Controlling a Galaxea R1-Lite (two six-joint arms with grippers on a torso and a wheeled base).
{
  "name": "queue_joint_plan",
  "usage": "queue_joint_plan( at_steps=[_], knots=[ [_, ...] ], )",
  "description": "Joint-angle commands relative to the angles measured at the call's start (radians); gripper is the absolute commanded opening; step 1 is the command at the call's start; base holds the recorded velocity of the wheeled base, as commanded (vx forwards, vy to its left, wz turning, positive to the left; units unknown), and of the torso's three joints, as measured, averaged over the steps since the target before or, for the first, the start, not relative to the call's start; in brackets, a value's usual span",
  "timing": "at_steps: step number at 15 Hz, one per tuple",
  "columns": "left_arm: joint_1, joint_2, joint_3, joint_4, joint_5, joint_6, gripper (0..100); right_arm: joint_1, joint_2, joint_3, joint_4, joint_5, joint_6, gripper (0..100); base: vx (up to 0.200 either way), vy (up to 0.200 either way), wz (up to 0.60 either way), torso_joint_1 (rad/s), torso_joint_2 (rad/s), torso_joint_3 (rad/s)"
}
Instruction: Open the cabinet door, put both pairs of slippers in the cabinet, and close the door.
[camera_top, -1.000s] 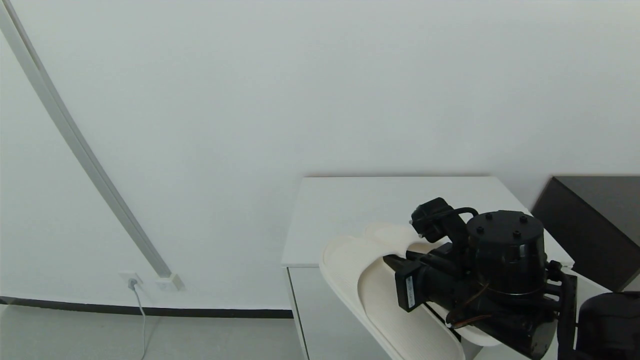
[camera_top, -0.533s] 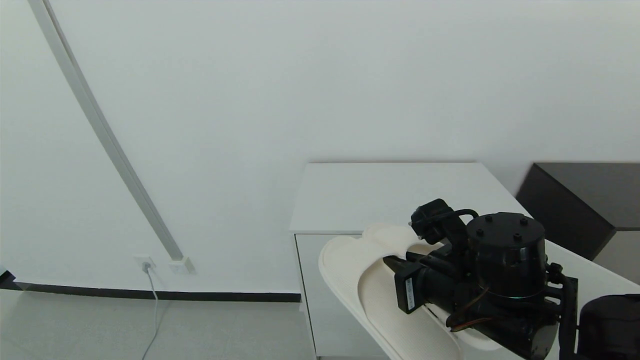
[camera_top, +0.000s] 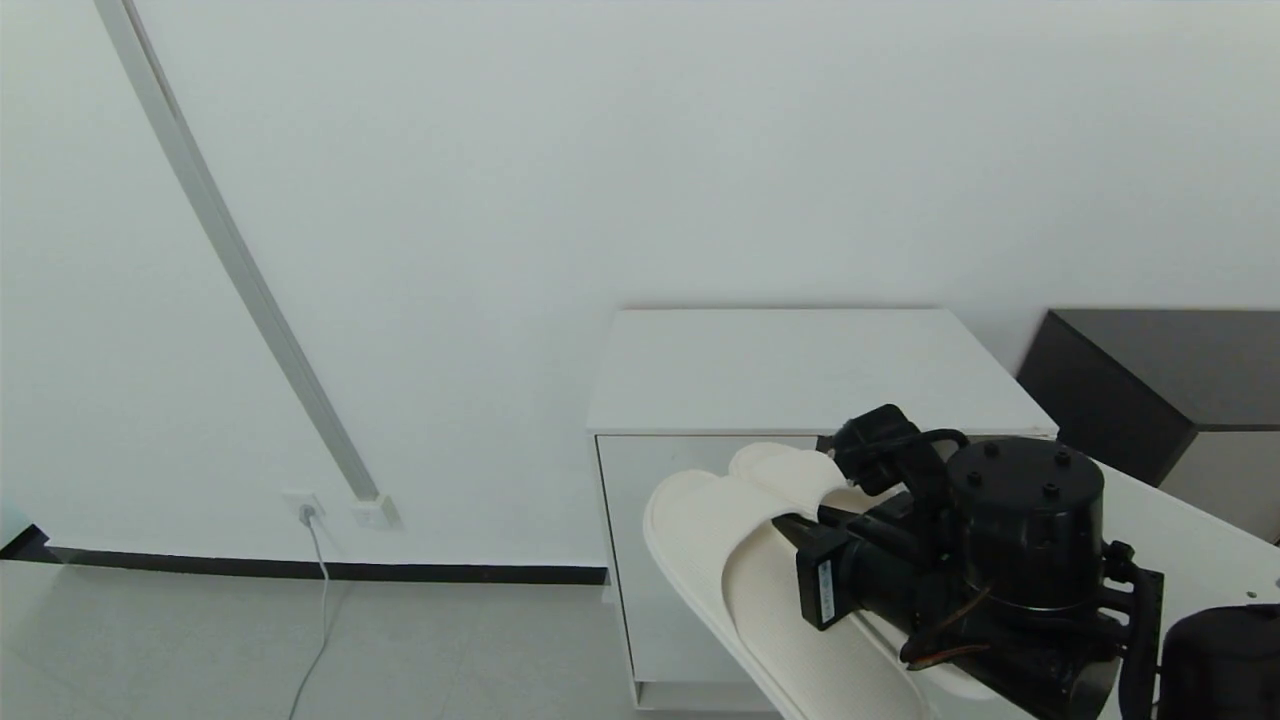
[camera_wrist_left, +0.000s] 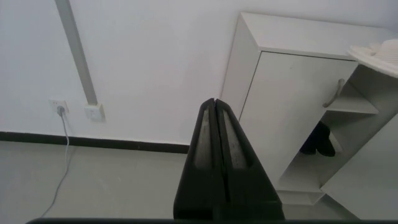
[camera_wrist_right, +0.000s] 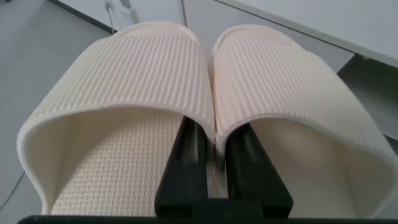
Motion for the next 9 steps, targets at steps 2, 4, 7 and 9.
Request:
queue_joint_plan(
  at_steps=[2,4,7,9],
  knots=[
    [-0.002,0.0,0.0,-0.001,0.0,-0.001,0,0.001,0.033,0.026,-0.048,0.003,-0.008,0,0.0,0.0,0.0,0.0,0.0,0.0],
    [0.0,0.0,0.0,-0.001,0.0,-0.001,0,0.001,0.036,0.037,-0.07,0.006,-0.014,0,0.0,0.0,0.0,0.0,0.0,0.0],
    [0.0,0.0,0.0,-0.001,0.0,-0.001,0,0.002,0.033,0.038,-0.076,0.007,-0.016,0,0.0,0.0,0.0,0.0,0.0,0.0],
    [0.0,0.0,0.0,-0.001,0.002,0.001,0,0.001,0.038,0.038,-0.076,0.007,-0.014,0,0.0,0.0,0.0,0.0,0.0,0.0]
  ],
)
